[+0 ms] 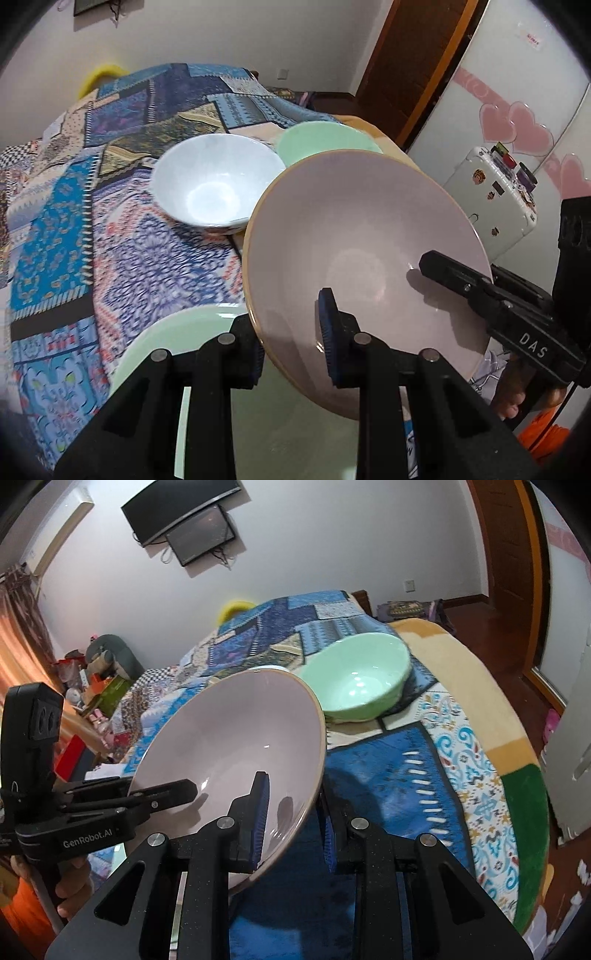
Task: Organize plates and bowls
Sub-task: 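Lift the pink bowl off the bed cover, then carry the pink bowl over the mint green plate stack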
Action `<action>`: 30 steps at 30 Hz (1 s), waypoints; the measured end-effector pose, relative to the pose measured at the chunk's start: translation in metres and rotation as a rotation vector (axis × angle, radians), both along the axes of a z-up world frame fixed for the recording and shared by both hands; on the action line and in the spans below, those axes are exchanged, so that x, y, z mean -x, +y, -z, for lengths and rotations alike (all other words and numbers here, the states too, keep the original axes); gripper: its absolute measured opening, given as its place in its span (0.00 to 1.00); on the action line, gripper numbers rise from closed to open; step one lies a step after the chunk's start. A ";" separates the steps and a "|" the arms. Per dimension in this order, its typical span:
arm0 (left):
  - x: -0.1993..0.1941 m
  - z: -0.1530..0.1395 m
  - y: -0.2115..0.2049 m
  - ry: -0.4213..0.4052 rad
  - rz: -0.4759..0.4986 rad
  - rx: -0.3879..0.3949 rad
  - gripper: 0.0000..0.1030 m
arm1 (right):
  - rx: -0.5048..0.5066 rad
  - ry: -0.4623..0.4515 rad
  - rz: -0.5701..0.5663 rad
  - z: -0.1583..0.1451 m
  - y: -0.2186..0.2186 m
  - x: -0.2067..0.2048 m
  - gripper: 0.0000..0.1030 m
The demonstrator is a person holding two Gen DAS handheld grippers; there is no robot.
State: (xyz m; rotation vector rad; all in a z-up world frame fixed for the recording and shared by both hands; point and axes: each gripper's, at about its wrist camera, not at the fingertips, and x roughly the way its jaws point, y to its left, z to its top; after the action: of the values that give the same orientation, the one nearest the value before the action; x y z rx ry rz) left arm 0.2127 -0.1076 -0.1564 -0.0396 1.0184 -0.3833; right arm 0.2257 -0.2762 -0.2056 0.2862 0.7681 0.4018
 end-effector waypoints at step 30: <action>0.123 -0.035 0.169 -0.109 -0.264 0.005 0.25 | 0.022 -0.067 -0.275 -0.023 0.153 0.038 0.22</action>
State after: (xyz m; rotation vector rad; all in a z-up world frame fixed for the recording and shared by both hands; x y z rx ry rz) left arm 0.0896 0.0610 -0.1212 -0.1548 0.8909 -0.1452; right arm 0.1879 -0.1232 -0.1828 0.1458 0.7479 0.6584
